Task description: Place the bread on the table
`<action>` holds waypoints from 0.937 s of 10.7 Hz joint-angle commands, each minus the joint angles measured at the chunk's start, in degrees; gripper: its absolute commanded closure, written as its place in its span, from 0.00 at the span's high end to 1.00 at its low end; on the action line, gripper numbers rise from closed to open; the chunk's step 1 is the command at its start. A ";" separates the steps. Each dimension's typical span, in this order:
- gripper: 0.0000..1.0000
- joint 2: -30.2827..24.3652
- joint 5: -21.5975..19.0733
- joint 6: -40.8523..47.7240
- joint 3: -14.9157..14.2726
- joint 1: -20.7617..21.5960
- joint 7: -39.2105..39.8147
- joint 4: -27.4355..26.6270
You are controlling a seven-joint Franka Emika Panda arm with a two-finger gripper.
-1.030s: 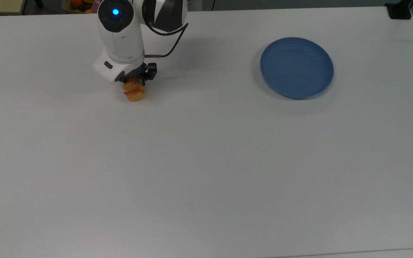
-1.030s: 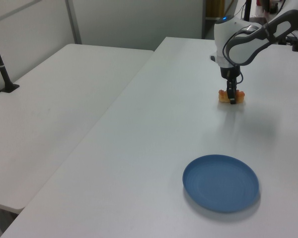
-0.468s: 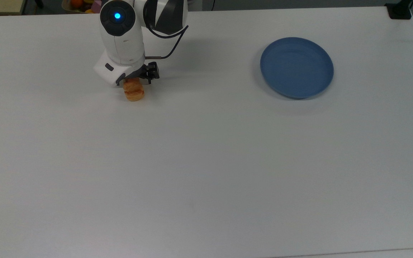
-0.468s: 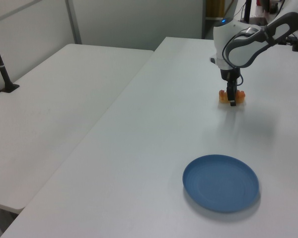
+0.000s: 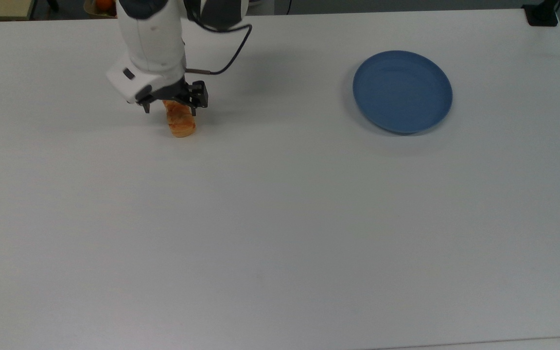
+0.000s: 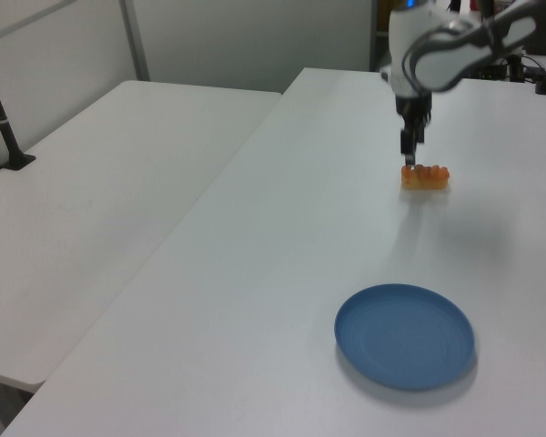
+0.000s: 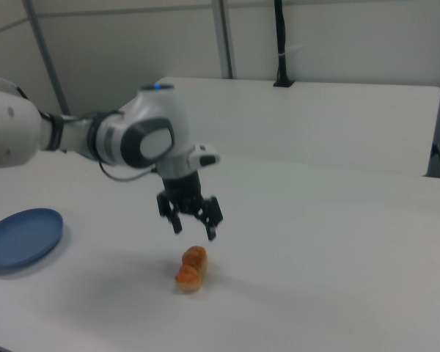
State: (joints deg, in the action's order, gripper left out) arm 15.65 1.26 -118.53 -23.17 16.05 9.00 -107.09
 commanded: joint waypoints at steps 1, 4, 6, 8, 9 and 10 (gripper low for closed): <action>1.00 -5.18 0.42 10.73 5.14 -4.01 -4.16 8.10; 1.00 -7.20 -0.38 24.53 7.77 -5.93 -4.17 18.56; 1.00 -9.48 -1.34 27.81 9.37 -8.14 -4.16 18.50; 1.00 -9.67 -2.14 29.41 9.28 -8.58 -6.96 18.76; 1.00 -9.67 -1.96 28.71 9.20 -8.76 -7.41 18.94; 1.00 -9.67 -2.14 28.70 9.20 -9.28 -7.42 19.03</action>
